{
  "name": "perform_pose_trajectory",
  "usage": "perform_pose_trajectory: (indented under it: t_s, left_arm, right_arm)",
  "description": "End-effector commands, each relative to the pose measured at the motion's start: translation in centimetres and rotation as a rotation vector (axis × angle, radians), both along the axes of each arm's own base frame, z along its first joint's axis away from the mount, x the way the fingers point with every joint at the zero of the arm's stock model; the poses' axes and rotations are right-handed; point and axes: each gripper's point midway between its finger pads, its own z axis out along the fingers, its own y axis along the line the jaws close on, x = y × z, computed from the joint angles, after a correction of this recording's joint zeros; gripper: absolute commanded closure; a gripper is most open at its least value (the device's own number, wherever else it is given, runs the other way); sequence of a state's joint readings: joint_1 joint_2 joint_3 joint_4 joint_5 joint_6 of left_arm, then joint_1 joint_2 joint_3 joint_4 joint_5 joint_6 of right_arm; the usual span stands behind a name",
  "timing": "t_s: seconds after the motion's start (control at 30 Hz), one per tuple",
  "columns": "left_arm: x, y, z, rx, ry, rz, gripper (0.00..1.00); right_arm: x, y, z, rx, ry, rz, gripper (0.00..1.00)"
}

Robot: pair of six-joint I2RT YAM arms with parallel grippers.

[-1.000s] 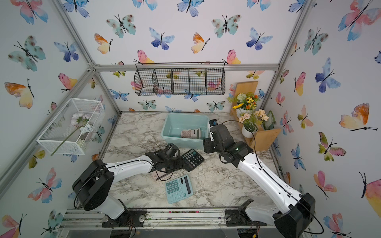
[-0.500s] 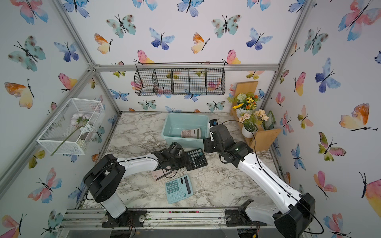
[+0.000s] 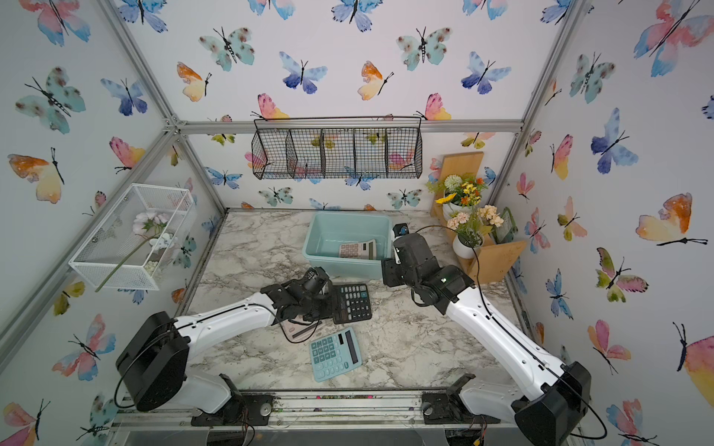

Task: Put the calculator in the storage box
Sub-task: Pick up the calculator from the center of the board, then place the calculator in the storage box.

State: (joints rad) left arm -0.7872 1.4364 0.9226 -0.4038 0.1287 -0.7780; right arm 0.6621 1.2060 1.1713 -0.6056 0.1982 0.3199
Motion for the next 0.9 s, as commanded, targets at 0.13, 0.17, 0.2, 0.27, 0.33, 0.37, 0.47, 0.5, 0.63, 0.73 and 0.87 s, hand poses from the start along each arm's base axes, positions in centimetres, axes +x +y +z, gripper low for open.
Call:
perform_pose_trajectory:
  t_s: [0.13,0.17,0.2,0.27,0.33,0.37,0.47,0.5,0.63,0.73,0.87]
  left_arm:
    - [-0.6,2.7,10.4,0.068,-0.147,-0.124,1.0]
    - [-0.2,2.5,12.4,0.053,-0.185,-0.125,1.0]
    - [0.2,2.5,14.0,0.041,-0.22,-0.121,1.0]
    - [1.3,2.5,17.3,0.018,-0.306,-0.11,1.0]
    - [3.7,3.3,19.7,0.013,-0.366,-0.081,1.0]
    - [5.2,3.9,20.6,0.022,-0.388,-0.062,1.0]
    - [10.0,4.6,21.4,0.041,-0.427,-0.025,1.0]
    - [11.4,4.7,21.1,0.046,-0.421,-0.022,1.0]
    - [16.5,3.5,19.5,0.044,-0.386,-0.038,1.0]
    - [19.0,2.0,18.2,0.018,-0.344,-0.079,1.0]
    - [20.2,0.4,16.2,0.011,-0.285,-0.136,1.0]
  right_arm:
    - [0.0,-0.9,1.8,-0.004,-0.051,-0.032,0.35]
    - [0.0,-1.0,2.0,-0.001,-0.055,-0.033,0.35]
    - [0.0,-1.1,2.1,0.0,-0.057,-0.035,0.35]
    - [-0.1,-1.1,2.1,0.002,-0.056,-0.035,0.35]
    - [-0.1,-1.1,2.0,0.004,-0.054,-0.034,0.35]
    - [-0.2,-1.0,1.9,0.004,-0.052,-0.032,0.35]
    - [-0.1,-0.7,1.7,0.013,-0.047,-0.022,0.35]
    - [-0.1,-0.6,1.6,0.015,-0.043,-0.018,0.35]
    - [-0.1,-0.6,1.6,0.016,-0.045,-0.018,0.35]
    - [-0.1,-0.7,1.4,0.009,-0.043,-0.021,0.35]
    - [-0.1,-0.7,0.9,0.001,-0.035,-0.022,0.35]
